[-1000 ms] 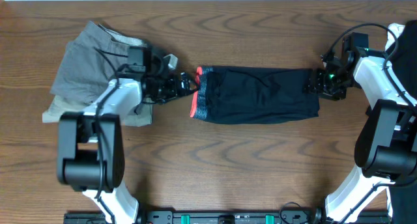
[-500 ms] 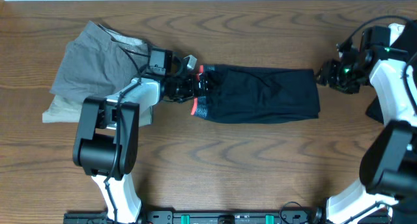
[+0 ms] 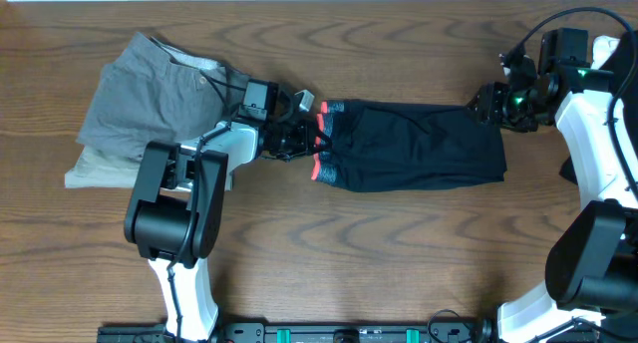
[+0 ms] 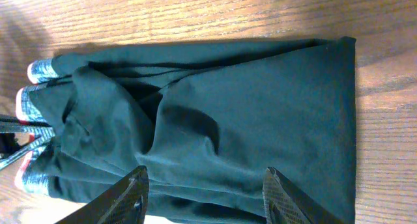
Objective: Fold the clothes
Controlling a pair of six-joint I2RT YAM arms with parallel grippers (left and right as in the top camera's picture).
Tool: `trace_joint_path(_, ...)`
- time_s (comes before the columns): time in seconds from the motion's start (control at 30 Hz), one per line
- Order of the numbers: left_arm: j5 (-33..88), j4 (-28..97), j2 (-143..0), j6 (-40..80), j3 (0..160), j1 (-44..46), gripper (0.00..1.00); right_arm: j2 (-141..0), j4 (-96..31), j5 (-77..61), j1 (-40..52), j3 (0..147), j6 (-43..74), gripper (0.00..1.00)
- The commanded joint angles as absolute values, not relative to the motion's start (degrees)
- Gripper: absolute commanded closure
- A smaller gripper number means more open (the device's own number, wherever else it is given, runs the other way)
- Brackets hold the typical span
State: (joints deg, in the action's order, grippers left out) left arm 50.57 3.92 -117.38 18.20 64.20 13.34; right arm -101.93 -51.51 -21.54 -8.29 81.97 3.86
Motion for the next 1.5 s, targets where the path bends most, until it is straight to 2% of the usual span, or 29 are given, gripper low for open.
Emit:
trace_joint_path(0.0, 53.78, 5.72, -112.49, 17.87, 64.16, 10.55, 0.94, -101.91, -51.44, -22.26, -8.27, 82.43, 3.11, 0.46)
trace_joint_path(0.23, 51.09, 19.29, -97.82, 10.04, 67.81, 3.81, 0.95, -101.91, -50.78, -22.26, -8.27, 82.43, 3.11, 0.46)
trace_joint_path(0.37, 41.43, 31.05, -91.7, 7.27, 74.41, 3.25, 0.94, -101.91, -49.98, -22.31, -8.23, 82.43, 3.16, 0.46)
trace_joint_path(0.5, 29.76, 39.07, -89.91, 7.51, 79.64, 7.68, 0.94, -101.91, -49.63, -22.28, -8.27, 82.43, 3.16, 0.46)
trace_joint_path(0.8, 12.36, 39.38, -96.01, 10.83, 79.75, 21.65, 0.94, -101.91, -50.24, -22.33, -8.27, 82.43, 3.42, 0.47)
trace_joint_path(1.07, 11.46, 30.81, -106.04, 11.73, 79.75, 25.5, 0.94, -101.91, -50.22, -22.57, -8.16, 82.43, 3.81, 0.48)
trace_joint_path(1.27, 11.53, 22.33, -107.92, 18.94, 79.75, 25.61, 0.94, -101.91, -50.26, -22.55, -8.16, 82.43, 3.79, 0.48)
trace_joint_path(1.4, 11.53, 19.99, -107.92, 22.02, 79.75, 26.7, 0.77, -101.91, -50.26, -22.55, -8.16, 82.43, 3.79, 0.48)
trace_joint_path(1.47, 11.51, 19.18, -107.92, 22.0, 79.75, 27.49, 0.49, -101.91, -50.28, -22.55, -8.16, 82.43, 3.81, 0.48)
